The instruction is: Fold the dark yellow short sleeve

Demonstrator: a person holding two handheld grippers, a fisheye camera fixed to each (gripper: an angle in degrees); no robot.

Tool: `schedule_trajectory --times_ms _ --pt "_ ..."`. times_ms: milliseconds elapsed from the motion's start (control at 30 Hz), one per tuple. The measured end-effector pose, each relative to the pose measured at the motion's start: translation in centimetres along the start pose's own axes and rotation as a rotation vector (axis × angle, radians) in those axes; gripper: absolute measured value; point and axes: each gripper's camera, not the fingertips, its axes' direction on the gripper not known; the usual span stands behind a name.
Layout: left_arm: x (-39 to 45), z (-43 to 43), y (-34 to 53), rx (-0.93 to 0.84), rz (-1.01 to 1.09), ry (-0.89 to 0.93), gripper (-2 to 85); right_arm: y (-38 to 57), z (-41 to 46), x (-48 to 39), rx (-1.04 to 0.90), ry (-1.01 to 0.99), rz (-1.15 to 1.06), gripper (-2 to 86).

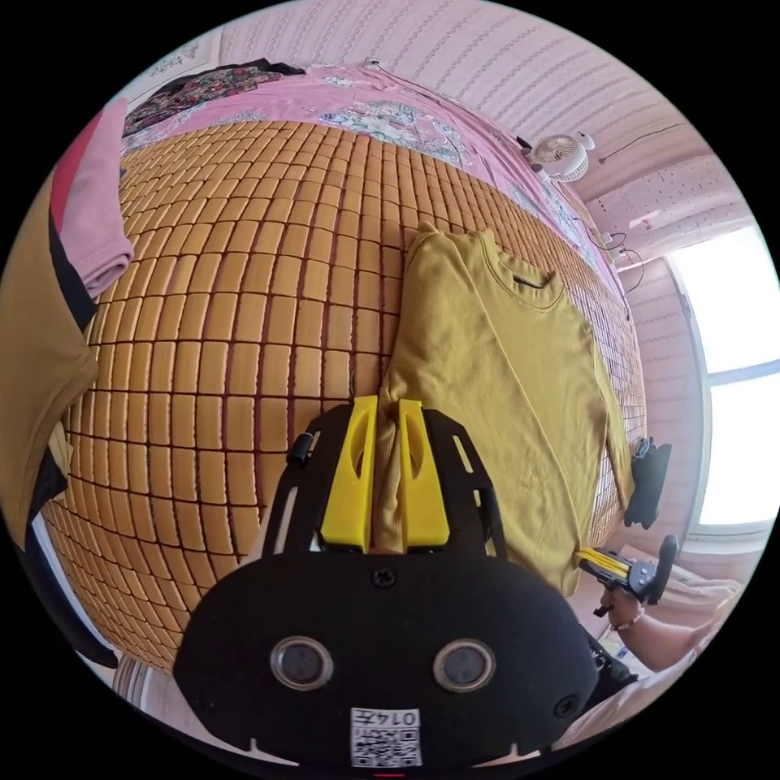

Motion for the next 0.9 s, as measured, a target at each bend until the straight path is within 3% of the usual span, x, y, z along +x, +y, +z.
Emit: schedule_trajectory --times_ms 133,267,433,567,733,833,900 --pt "1.1 -2.3 -0.2 0.008 0.04 -0.057 6.4 3.3 -2.3 3.8 0.111 -0.038 0.126 6.2" --pt "3.5 -4.1 0.6 0.011 0.145 -0.127 6.5 7.6 -4.9 11.9 0.262 0.122 0.438 8.8" --pt "9.5 -2.9 2.5 -0.047 0.335 -0.053 6.4 13.0 -6.6 23.7 0.449 0.133 0.836 13.1" --pt "13.6 0.6 4.3 -0.157 0.424 0.031 5.9 18.7 -5.7 31.5 0.567 -0.014 1.181 13.3" --pt "16.4 5.0 4.9 -0.257 0.49 -0.142 4.8 20.2 -5.5 31.9 0.485 0.188 1.131 10.1" --pt "16.3 4.8 5.2 -0.217 0.501 -0.141 4.7 22.6 -5.5 32.5 0.515 0.154 1.147 6.0" --pt "15.9 4.7 5.7 -0.181 0.513 -0.136 4.7 25.7 -5.3 33.1 0.641 0.001 1.15 2.1"
